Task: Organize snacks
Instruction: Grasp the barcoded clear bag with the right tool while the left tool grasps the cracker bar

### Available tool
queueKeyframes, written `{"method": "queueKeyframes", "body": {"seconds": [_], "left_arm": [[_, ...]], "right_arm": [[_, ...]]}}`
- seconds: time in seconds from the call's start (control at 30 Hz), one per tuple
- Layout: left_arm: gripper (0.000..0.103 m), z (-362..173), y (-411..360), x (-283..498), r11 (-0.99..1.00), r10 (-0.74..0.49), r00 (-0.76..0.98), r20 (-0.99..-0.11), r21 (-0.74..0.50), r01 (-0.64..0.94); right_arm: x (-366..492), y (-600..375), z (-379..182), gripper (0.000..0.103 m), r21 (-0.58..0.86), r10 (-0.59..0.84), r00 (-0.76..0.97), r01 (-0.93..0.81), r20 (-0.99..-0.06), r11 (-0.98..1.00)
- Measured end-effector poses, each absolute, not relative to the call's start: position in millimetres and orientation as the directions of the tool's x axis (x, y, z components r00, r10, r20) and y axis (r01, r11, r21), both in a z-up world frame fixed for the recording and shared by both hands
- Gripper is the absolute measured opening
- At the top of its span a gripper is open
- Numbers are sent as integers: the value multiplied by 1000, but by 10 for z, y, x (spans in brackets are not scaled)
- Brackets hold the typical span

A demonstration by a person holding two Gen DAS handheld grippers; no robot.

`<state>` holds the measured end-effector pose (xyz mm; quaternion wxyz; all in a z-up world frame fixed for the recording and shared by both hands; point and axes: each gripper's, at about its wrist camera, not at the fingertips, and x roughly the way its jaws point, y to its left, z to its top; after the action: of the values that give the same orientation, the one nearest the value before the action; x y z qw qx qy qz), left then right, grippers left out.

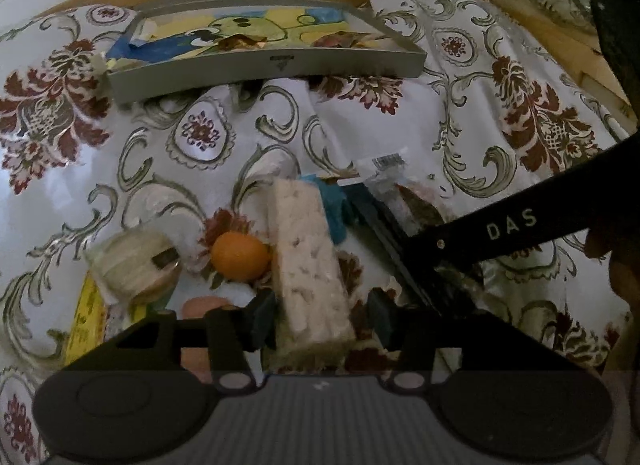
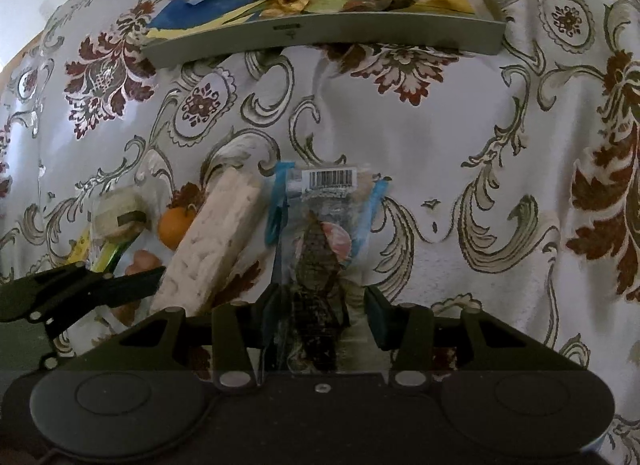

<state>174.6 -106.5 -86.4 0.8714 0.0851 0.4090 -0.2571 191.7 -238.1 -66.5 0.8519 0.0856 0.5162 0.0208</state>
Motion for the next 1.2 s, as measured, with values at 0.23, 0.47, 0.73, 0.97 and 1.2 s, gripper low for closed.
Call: {"method": "queueKeyframes", "body": {"seconds": [0.23,0.47,0.73,0.97,1.2], "left_arm": [[40,-912,-1000,1860,881,-368,508,-779,-116,459],[37,-863,-870,1876,896,-405,489,-772,-230,379],[37,-818,-797,1856,893,-436,477,-763,-300,336],[38,-890,-899,1907,892,-413,472,-778,-243,381],[38,-960,-923,2062,894,-424,461,-780,-278,352]], "right_arm": [[1916,-2377,-643,47,162,117,486,51,-866,985],[1903,-2364,-614,47,181,138,501,38,-854,983],[1863,-2333,-540,47,179,141,533,20,-834,984],[1849,-2342,-507,47,172,131,548,24,-826,985],[1835,-2373,-488,47,181,128,563,38,-816,983]]}}
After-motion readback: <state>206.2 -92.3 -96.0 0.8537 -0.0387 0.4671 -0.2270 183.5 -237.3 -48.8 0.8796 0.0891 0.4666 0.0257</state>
